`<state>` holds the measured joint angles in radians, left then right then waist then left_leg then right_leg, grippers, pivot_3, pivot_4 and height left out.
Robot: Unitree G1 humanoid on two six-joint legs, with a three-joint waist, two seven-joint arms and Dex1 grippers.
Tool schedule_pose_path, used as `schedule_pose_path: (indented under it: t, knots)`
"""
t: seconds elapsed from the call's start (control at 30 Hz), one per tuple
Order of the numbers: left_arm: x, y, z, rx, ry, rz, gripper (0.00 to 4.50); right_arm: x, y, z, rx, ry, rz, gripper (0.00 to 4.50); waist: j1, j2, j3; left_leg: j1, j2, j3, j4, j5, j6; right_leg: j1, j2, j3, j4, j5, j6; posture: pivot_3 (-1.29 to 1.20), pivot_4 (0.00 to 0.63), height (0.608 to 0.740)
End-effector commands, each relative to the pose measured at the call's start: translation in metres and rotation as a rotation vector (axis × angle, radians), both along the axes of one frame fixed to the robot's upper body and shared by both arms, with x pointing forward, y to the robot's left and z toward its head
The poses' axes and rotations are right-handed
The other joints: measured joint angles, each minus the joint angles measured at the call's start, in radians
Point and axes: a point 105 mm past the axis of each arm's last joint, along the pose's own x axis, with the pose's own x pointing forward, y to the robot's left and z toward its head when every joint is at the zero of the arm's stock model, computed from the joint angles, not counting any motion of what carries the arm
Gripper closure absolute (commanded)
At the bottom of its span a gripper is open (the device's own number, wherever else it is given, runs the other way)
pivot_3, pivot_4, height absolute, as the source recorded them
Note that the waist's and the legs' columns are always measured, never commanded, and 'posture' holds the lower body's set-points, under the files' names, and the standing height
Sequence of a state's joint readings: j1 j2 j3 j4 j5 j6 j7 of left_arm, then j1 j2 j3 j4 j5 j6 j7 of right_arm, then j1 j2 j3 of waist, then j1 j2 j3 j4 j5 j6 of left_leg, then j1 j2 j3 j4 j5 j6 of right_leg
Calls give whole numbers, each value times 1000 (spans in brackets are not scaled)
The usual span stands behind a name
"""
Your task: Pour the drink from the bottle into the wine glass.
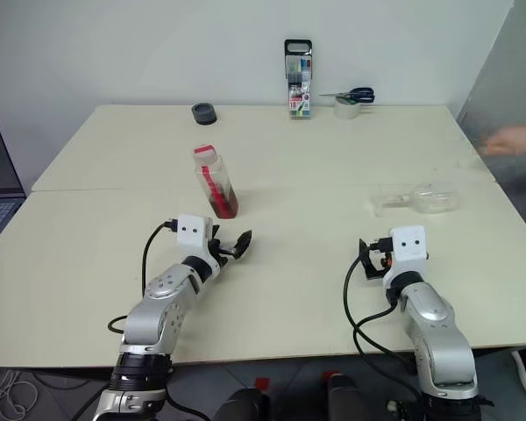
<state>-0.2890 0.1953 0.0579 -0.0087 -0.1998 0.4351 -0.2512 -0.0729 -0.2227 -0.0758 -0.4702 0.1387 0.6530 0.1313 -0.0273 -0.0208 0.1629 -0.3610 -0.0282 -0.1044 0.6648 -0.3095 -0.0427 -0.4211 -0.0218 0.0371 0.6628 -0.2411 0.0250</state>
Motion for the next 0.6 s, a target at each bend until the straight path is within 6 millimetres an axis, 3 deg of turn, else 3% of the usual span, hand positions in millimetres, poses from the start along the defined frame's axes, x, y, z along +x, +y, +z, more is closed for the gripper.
schedule_pose_path:
  t: [0.03,0.6]
  knots:
    - [-1,-1,15,-21,-54,-6,14,-1,3,18,2,-71,16,0,0,0,0,0,0,0,0,0,0,0,0,0,0,0,0,0,150,740]
    - [4,-2,18,-32,-62,6,14,0,0,19,-2,-74,6,0,0,0,0,0,0,0,0,0,0,0,0,0,0,0,0,0,150,740]
